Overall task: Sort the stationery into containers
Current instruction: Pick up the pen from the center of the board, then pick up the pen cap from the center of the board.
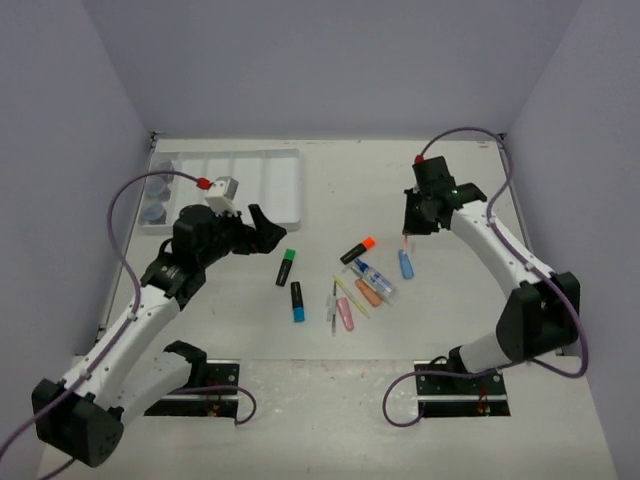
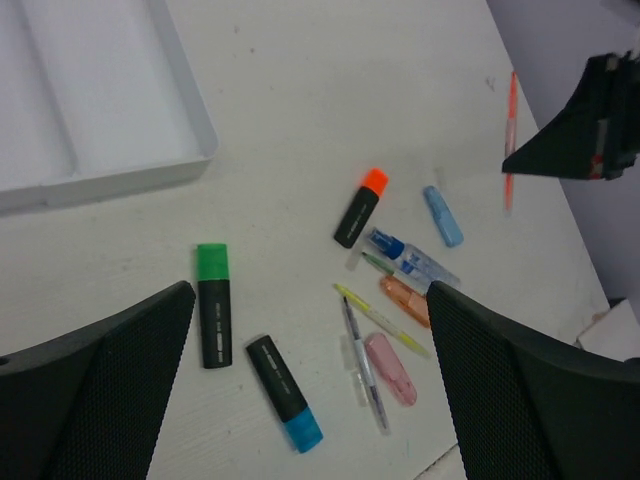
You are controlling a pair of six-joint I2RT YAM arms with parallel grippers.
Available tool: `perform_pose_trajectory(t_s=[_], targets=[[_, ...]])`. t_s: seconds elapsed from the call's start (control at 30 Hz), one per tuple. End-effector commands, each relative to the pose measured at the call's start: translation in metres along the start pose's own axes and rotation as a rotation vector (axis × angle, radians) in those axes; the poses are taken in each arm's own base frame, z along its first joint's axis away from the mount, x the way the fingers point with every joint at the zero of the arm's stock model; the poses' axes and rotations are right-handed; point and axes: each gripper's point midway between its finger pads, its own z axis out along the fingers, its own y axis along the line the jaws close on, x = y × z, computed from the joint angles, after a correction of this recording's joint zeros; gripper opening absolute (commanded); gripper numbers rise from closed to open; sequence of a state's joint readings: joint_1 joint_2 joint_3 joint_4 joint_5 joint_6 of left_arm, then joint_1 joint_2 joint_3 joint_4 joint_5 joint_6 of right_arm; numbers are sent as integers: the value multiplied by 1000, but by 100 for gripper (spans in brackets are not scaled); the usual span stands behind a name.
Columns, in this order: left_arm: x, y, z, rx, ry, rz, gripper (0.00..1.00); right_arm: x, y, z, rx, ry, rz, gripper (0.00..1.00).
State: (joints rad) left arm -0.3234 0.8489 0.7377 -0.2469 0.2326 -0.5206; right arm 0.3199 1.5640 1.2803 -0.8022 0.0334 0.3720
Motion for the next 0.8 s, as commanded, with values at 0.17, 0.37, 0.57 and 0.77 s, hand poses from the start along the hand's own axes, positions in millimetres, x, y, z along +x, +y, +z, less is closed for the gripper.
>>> perform_pose_trajectory(t_s=[0.17, 0.37, 0.57, 0.77], targets=[[13, -124, 120, 78, 89, 103, 100, -14, -40, -99, -27, -472, 256, 0], [55, -181, 220, 78, 194, 223, 98, 3, -69, -169, -15, -711, 342, 0], [99, -219, 273, 125, 262, 352, 77, 24, -70, -202, -91, -798, 340, 0], [127, -234, 312, 74, 211, 481, 62, 37, -60, -192, -148, -754, 294, 0]])
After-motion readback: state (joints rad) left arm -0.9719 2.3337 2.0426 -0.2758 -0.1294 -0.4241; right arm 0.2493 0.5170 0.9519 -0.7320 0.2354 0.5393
